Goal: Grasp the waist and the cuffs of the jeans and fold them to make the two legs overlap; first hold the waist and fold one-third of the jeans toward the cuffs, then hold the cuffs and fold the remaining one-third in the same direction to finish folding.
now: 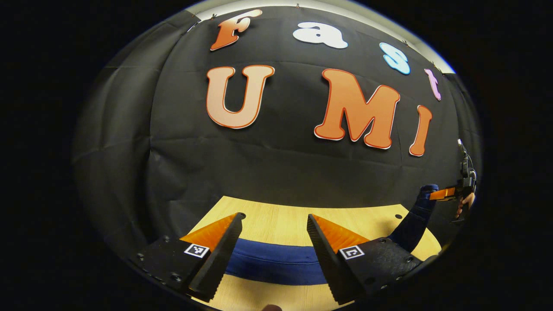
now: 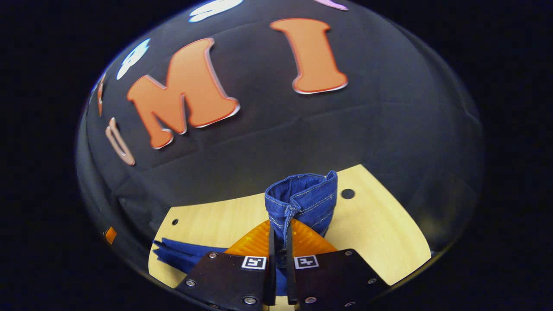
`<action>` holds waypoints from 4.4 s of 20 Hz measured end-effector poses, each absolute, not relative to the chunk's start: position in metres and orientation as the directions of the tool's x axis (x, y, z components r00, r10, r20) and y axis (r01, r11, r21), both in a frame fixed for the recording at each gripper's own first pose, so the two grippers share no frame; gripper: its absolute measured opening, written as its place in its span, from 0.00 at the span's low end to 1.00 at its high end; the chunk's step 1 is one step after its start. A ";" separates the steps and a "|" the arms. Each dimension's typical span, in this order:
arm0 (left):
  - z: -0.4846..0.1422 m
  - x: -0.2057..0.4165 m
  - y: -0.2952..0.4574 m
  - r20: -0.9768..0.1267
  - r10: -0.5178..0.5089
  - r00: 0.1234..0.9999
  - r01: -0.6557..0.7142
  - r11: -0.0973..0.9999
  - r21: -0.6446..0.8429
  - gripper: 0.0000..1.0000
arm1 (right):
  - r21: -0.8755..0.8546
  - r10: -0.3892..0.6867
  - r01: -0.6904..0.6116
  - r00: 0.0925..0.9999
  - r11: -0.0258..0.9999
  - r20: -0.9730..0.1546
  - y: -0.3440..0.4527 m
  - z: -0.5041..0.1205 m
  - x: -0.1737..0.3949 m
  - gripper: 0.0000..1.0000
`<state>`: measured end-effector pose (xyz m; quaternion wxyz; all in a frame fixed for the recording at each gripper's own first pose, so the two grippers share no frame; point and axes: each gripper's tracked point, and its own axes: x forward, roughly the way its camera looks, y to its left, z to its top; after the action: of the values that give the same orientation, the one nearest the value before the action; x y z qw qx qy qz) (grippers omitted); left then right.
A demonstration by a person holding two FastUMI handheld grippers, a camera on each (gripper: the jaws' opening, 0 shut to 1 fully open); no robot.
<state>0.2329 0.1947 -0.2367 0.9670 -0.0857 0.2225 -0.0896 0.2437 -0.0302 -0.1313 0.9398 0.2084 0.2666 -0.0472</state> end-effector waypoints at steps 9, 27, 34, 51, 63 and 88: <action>-0.309 0.244 0.271 -0.550 -0.128 0.825 -0.036 0.960 -0.277 0.94 | 0.274 0.225 -0.060 0.750 0.960 -0.622 0.141 -0.199 0.247 0.10; -0.546 0.214 0.300 -0.839 -0.376 0.393 -0.712 0.453 -0.536 0.89 | 0.329 0.238 -0.045 0.783 0.943 -0.575 0.166 -0.167 0.225 0.74; -0.558 0.247 0.286 -0.800 -0.434 0.415 -0.642 0.483 -0.595 0.75 | 0.316 0.159 0.022 0.829 0.949 -0.536 0.124 -0.137 0.214 0.75; -0.360 0.284 0.196 -0.551 -0.376 0.745 -0.115 0.741 -0.661 0.05 | 0.302 0.100 0.046 0.888 0.952 -0.449 0.024 -0.102 0.192 0.75; -0.263 0.242 -0.089 -0.474 -0.646 0.599 0.355 0.744 -0.567 0.05 | 0.303 0.101 0.017 0.923 0.953 -0.370 -0.028 -0.087 0.172 0.86; -0.139 0.219 -0.011 -0.141 -0.349 0.926 0.328 0.932 -0.155 0.97 | 0.067 -0.008 0.008 1.000 0.998 0.006 -0.031 0.026 0.184 0.94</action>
<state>0.2194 -0.0111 -0.1388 0.9793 -0.0642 0.0833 -0.1727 0.1843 -0.0310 0.0258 0.9994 0.0333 -0.0030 -0.0041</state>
